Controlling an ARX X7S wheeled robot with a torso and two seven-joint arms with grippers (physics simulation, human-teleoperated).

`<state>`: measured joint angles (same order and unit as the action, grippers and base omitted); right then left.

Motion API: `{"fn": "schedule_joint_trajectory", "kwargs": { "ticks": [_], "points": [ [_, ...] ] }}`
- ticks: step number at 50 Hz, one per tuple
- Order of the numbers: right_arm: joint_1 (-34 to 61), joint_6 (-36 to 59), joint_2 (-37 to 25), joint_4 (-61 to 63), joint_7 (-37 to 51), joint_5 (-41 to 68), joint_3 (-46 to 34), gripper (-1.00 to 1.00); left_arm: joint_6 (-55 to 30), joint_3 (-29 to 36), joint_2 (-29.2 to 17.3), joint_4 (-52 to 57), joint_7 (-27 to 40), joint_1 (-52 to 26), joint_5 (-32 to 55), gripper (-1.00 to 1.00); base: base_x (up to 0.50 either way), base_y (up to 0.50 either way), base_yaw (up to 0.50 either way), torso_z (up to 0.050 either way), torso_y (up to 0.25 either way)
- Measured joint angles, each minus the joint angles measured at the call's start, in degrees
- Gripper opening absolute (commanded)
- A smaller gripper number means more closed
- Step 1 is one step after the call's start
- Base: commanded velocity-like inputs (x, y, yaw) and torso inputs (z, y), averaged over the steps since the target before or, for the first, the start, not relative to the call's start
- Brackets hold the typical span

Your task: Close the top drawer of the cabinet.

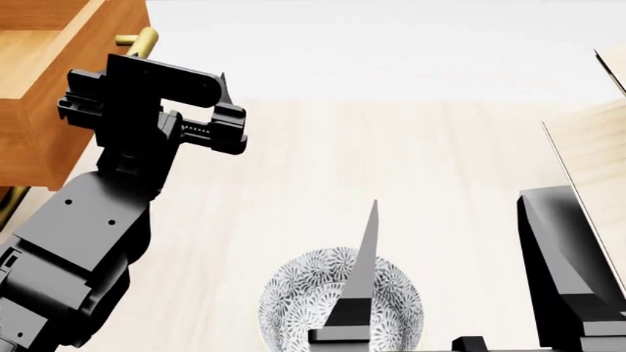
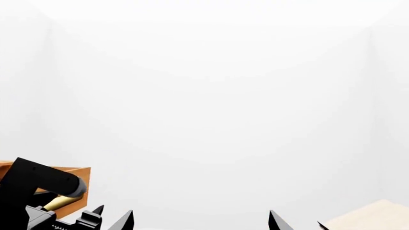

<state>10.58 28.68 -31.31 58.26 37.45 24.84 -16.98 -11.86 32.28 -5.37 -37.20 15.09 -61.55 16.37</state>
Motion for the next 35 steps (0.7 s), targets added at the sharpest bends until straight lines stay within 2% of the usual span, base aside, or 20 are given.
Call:
{"fn": "schedule_joint_trajectory", "kwargs": {
  "ticks": [35],
  "points": [
    [1.0,-0.9,-1.4,-0.7,1.4,0.5,-2.5,1.0,-2.6,-2.0,-7.4,4.5,2.3,1.7,2.3,1.0,0.0,0.0,0.0,0.0,0.0]
  ]
}}
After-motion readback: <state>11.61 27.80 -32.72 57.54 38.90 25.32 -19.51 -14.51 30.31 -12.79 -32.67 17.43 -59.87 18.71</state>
